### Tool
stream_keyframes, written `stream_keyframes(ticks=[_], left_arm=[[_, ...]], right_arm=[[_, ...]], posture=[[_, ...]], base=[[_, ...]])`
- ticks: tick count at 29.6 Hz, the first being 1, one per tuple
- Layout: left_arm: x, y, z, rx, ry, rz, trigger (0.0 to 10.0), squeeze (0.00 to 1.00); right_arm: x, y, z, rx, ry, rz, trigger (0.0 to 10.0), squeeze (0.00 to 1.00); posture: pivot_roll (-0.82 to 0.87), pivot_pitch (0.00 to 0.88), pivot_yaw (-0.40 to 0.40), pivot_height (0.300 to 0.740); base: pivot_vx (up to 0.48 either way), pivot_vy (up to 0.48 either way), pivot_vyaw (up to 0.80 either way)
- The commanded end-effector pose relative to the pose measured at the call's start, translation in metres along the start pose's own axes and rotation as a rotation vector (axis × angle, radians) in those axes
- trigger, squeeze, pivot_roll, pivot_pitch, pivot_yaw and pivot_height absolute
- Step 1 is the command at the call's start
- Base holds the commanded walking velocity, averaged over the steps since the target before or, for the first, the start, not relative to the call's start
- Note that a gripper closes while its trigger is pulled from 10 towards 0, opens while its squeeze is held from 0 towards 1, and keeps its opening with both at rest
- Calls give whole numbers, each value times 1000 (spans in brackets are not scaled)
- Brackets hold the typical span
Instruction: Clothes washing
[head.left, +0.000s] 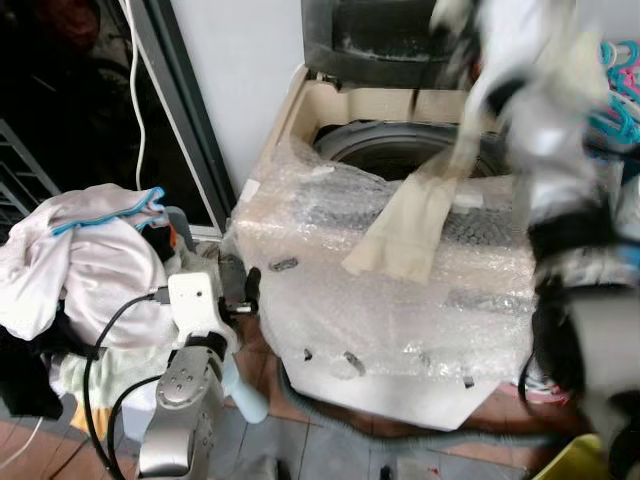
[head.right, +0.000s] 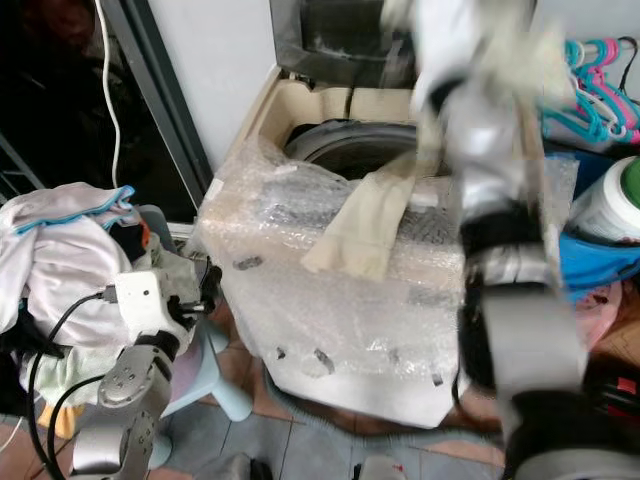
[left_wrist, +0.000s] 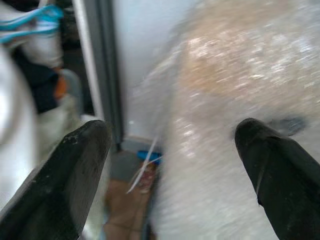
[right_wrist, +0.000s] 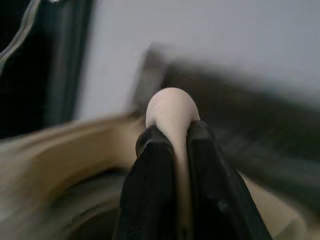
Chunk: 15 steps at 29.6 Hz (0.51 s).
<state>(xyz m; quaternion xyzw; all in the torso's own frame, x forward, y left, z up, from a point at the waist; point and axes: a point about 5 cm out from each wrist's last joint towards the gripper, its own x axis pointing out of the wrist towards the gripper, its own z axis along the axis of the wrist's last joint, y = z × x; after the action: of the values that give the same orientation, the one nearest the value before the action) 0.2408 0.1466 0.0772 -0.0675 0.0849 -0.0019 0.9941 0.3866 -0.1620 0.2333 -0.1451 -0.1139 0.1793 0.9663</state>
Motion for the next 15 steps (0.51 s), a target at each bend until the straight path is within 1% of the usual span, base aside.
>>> stream_keyframes(ticks=[1,2,3,4,6,7,8,10,11,13,14,15], left_arm=[[-1,6,2,10,-7,18,10000,0],[-1,6,2,11,-7,18,10000,0],[0,6,3,12,-7,17,10000,0],[0,6,3,12,-7,17,10000,0],[0,4,3,15,-6,12,10000,0],[0,3,2,18,-4,5,10000,0],[-1,3,2,17,0,4,10000,0],[-1,4,1,14,6,7,10000,0],[-1,5,1,13,9,6,10000,0],[-1,5,1,13,10,5,10000,0],[-1,5,0,15,13,2,10000,0],[-1,5,0,16,13,1,10000,0]], right_arm=[[-7,6,20,72,-75,25,10000,224],[-12,9,16,117,-69,30,10000,1000],[-20,13,11,144,-59,34,10000,1000],[-20,13,11,144,-59,34,10000,1000],[-31,19,4,142,-55,33,10000,1000],[-44,24,-5,155,-43,-21,10000,1000],[-55,28,-9,141,-48,-63,10000,1000],[-66,33,-14,126,-55,-76,10000,1000],[-80,41,-17,98,-34,-78,10000,1000],[-88,47,-20,57,-20,-71,10000,1000],[-100,56,-32,43,21,-76,10000,1000],[-108,60,-42,42,71,-91,10000,1000]], posture=[[-79,11,90,740],[-79,11,90,740],[-82,13,93,740],[-82,13,93,740],[-86,19,95,740],[-86,19,95,740],[-90,21,97,740],[-92,22,99,740],[-93,23,99,740],[-96,22,102,740],[-97,21,104,740],[-96,21,104,740]], base=[[0,0,0],[0,0,0],[0,0,0],[0,0,0],[0,0,0],[0,0,0],[0,0,0],[0,0,0],[0,0,0],[0,0,0],[0,0,0],[0,0,0]])
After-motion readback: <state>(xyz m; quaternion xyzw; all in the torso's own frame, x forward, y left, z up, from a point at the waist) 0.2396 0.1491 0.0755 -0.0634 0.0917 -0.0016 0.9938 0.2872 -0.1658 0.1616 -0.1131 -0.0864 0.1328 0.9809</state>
